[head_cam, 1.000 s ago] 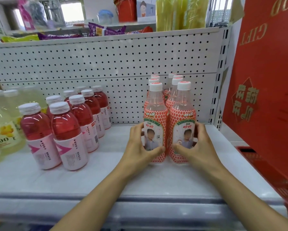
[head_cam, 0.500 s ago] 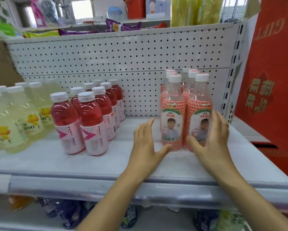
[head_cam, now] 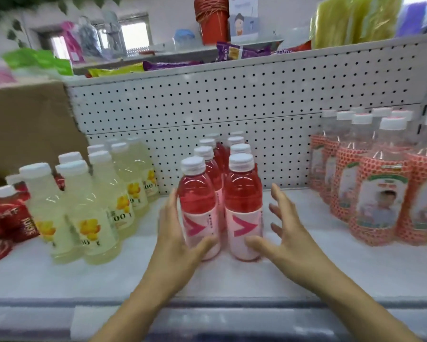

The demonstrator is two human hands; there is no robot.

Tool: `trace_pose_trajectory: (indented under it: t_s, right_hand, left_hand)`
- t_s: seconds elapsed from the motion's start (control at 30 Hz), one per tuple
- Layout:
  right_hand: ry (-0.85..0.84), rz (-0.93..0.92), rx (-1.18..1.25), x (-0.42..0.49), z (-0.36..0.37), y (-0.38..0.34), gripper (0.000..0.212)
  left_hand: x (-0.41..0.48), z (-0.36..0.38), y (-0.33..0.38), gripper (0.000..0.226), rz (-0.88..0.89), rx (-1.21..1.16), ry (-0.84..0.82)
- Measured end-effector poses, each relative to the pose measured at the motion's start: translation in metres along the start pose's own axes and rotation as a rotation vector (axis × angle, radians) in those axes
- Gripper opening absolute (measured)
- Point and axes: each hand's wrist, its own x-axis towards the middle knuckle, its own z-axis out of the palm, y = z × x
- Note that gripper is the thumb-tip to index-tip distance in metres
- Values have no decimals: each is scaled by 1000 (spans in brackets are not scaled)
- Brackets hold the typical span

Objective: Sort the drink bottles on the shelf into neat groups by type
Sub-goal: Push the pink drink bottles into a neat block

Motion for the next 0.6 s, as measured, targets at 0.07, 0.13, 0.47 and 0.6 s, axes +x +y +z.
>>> trace_pose_trajectory:
  t_s: [0.07,0.13,0.47,0.6]
  right_hand:
    - [-60,12,58,10,10,-1,103]
    - [-67,12,90,16,17,-3,98]
    - [-49,42,128,40,24,1,89]
    - [-41,67,126,43,25,8,87]
  left_hand:
    - [10,-4,-9,101,-29,-140,-123]
    - [15,-4,-12,93,-29,-222,-171]
    - [37,13,-17,80,-39,-417,-237]
    - [38,13,-18,83,-48,-403,-263]
